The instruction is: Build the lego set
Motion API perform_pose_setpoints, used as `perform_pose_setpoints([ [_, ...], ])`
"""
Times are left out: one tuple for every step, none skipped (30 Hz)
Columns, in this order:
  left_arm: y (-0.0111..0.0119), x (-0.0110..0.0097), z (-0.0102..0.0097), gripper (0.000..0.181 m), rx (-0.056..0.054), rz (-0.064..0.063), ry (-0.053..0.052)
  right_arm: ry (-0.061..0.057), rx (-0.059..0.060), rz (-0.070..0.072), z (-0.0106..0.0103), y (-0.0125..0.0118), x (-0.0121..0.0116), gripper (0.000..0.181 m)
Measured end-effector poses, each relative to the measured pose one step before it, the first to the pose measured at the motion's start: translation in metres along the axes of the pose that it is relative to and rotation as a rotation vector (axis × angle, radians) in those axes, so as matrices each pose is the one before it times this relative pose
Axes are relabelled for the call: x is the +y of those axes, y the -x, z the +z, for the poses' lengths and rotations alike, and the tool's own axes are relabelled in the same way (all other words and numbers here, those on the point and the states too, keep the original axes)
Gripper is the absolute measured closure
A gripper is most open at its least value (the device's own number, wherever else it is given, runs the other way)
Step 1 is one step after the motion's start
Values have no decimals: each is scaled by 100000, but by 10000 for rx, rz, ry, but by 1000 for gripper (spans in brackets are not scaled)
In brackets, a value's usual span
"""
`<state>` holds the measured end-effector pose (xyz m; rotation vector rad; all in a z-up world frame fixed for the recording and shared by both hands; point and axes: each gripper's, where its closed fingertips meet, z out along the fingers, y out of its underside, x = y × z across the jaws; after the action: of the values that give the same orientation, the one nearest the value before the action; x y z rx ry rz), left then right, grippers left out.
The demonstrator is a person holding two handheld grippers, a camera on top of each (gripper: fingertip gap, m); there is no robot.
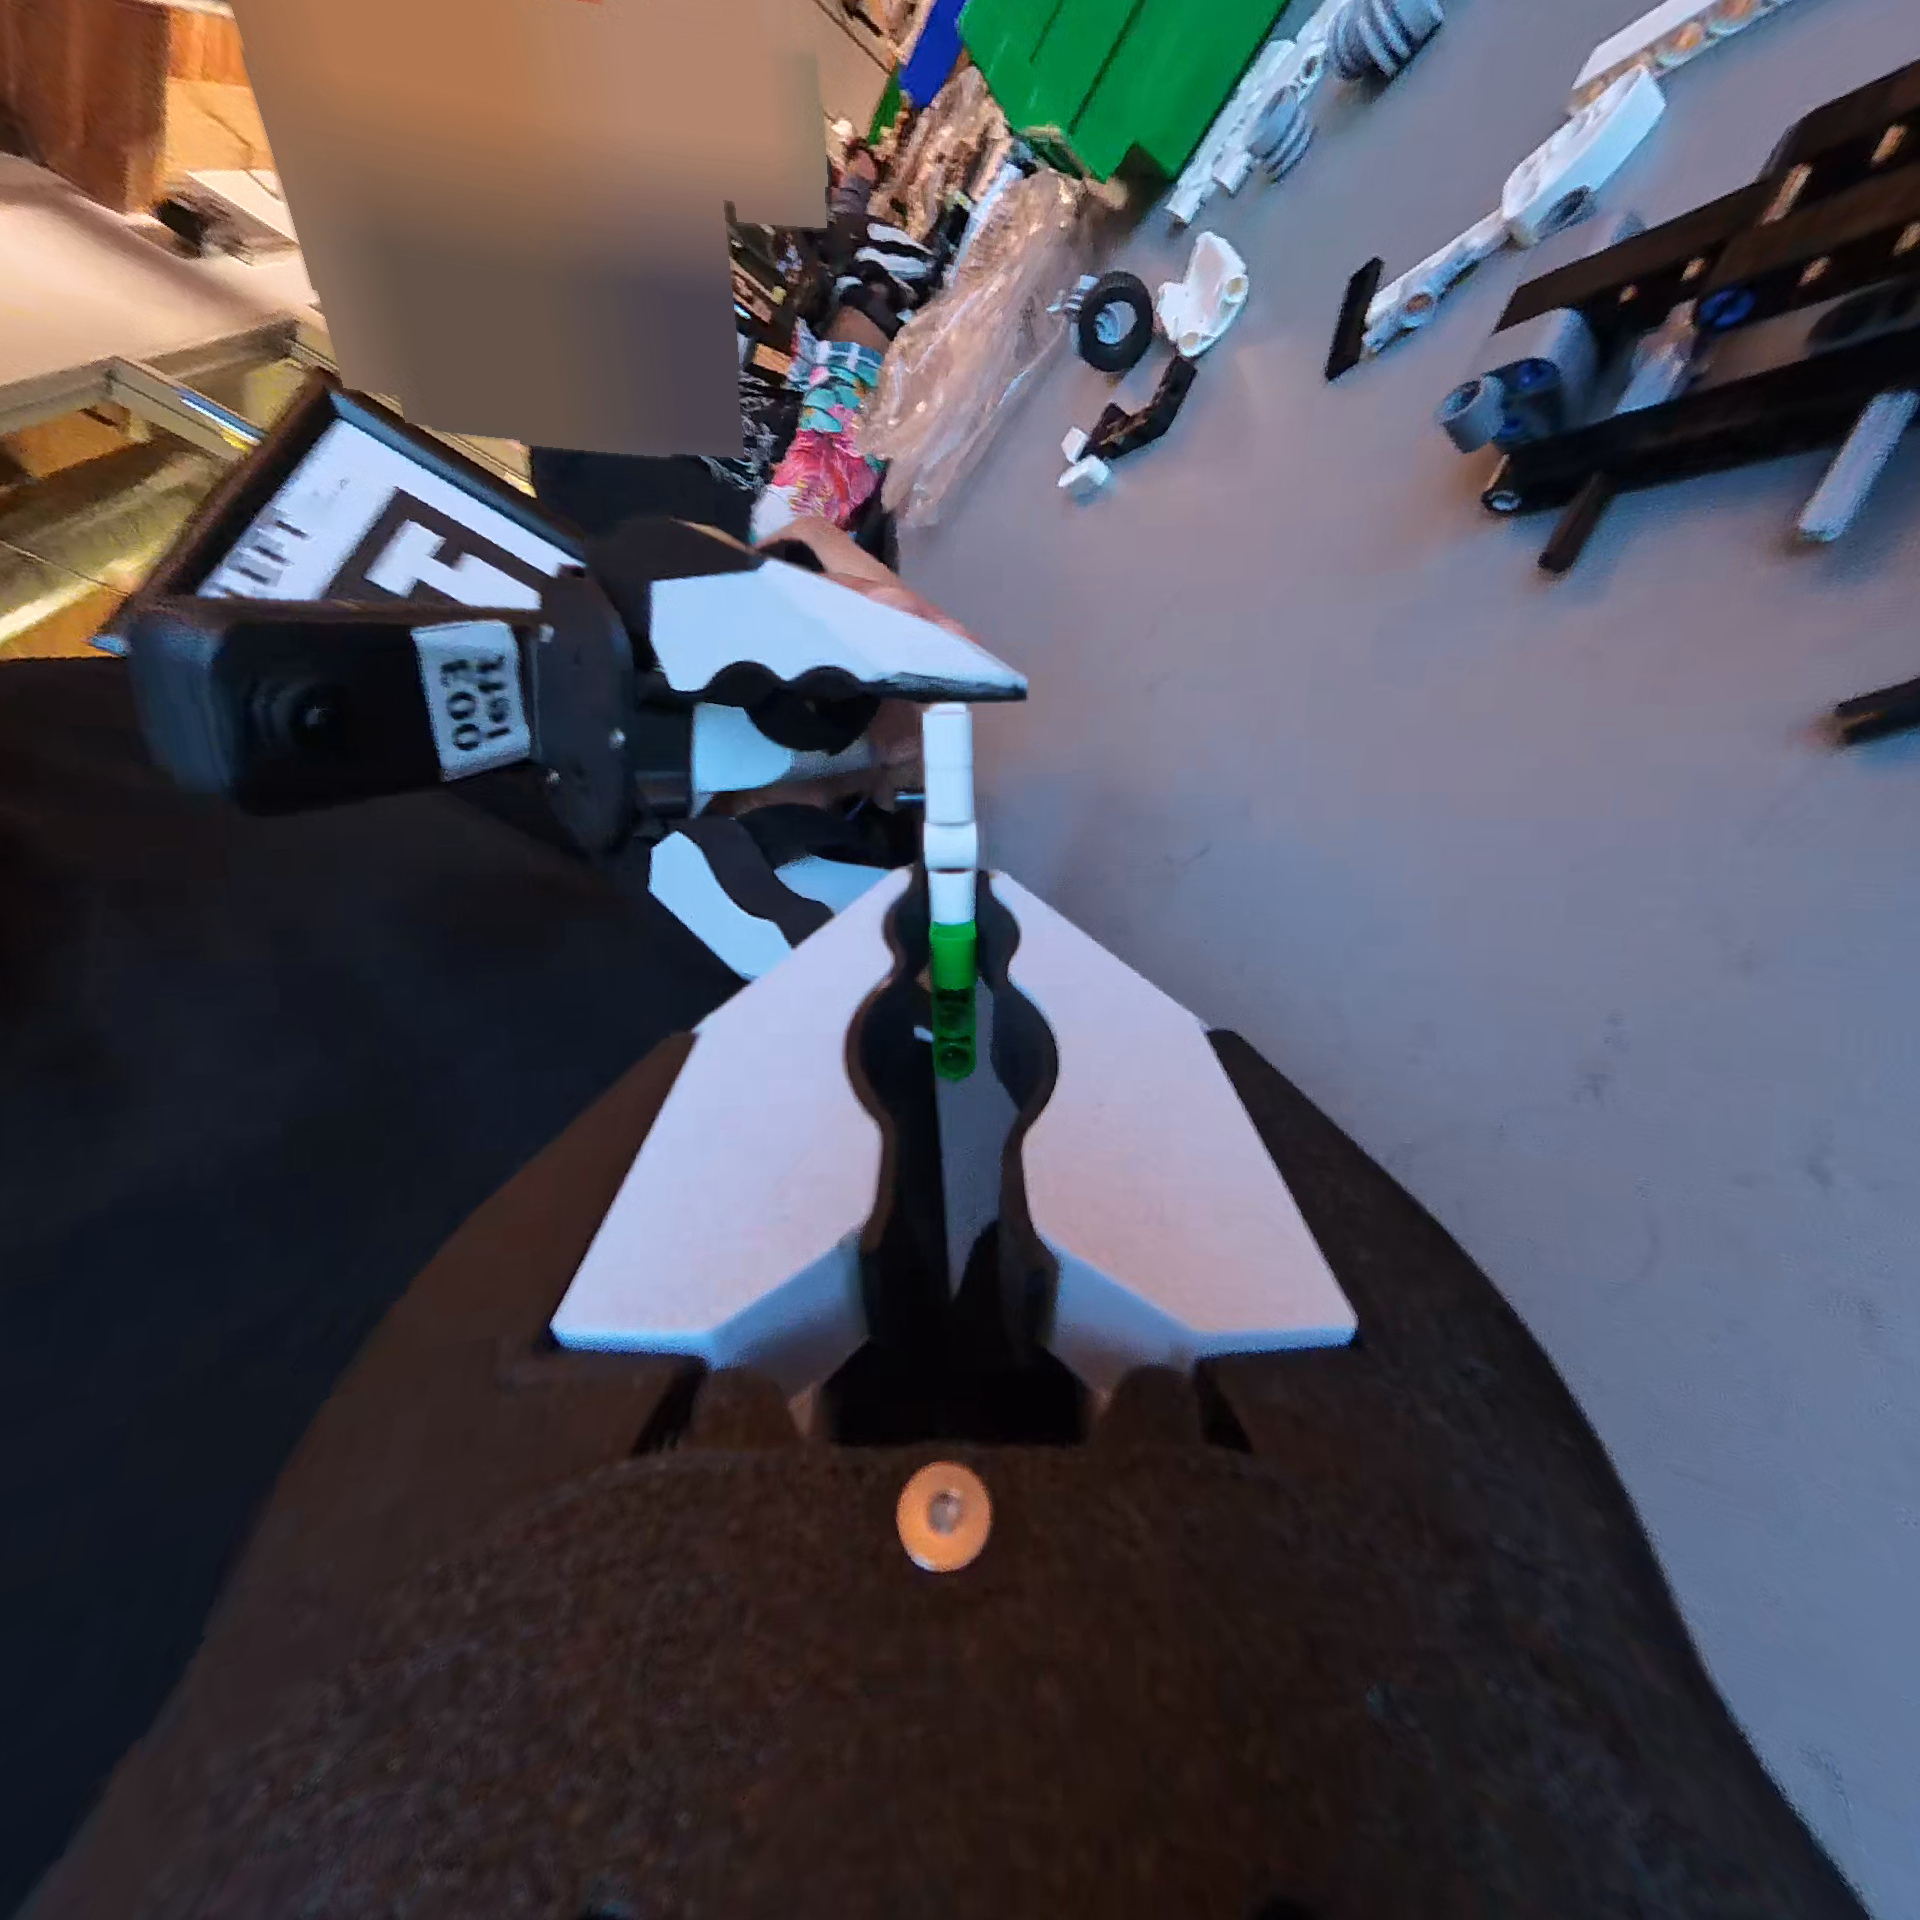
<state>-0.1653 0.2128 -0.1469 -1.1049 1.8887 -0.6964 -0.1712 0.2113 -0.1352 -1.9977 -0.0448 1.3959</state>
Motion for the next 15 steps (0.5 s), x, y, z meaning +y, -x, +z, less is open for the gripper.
perform_pose_setpoints([
  [-32, 495, 255, 115, 43, -51, 268, 107, 407, -285, 131, -431, 111, 175],
  [-98, 505, 236, 115, 157, -211, 245, 145, 434, -390, 100, -376, 98, 168],
  [-78, 476, 157, 115, 231, -363, 195, 81, 473, -471, -104, -354, -112, 156],
  [9, 463, 73, 115, 252, -487, 153, -43, 548, -571, -381, -479, -434, 148],
  [18, 547, 21, 115, 327, -621, 208, -151, 799, -710, -583, -890, -648, 143],
  [145, 590, -31, 115, 310, -685, 243, -129, 1319, -897, -657, -1711, -614, 143],
  [185, 606, -92, 115, 299, -640, 241, -62, 1403, -952, -457, -1881, -318, 144],
  [214, 518, -154, 115, 252, -546, 187, 57, 1135, -827, -79, -1485, -65, 144],
  [134, 474, -179, 115, 259, -456, 179, 189, 793, -767, 261, -939, 209, 145],
  [121, 334, -189, 115, 222, -340, 127, 301, 639, -702, 473, -715, 401, 146],
  [83, 230, -194, 115, 164, -171, 74, 220, 594, -606, 481, -682, 325, 149],
  [93, 207, -169, 115, 72, 17, 106, 223, 456, -468, 468, -539, 347, 152],
  [154, 172, -142, 115, -54, 152, 98, 193, 113, -289, 379, -101, 208, 154],
  [128, 251, -129, 114, -86, 202, 174, 12, 177, -104, 184, -290, -84, 155],
  [53, 247, -102, 114, -62, 217, 182, -60, -17, -16, 101, -44, -169, 158],
])
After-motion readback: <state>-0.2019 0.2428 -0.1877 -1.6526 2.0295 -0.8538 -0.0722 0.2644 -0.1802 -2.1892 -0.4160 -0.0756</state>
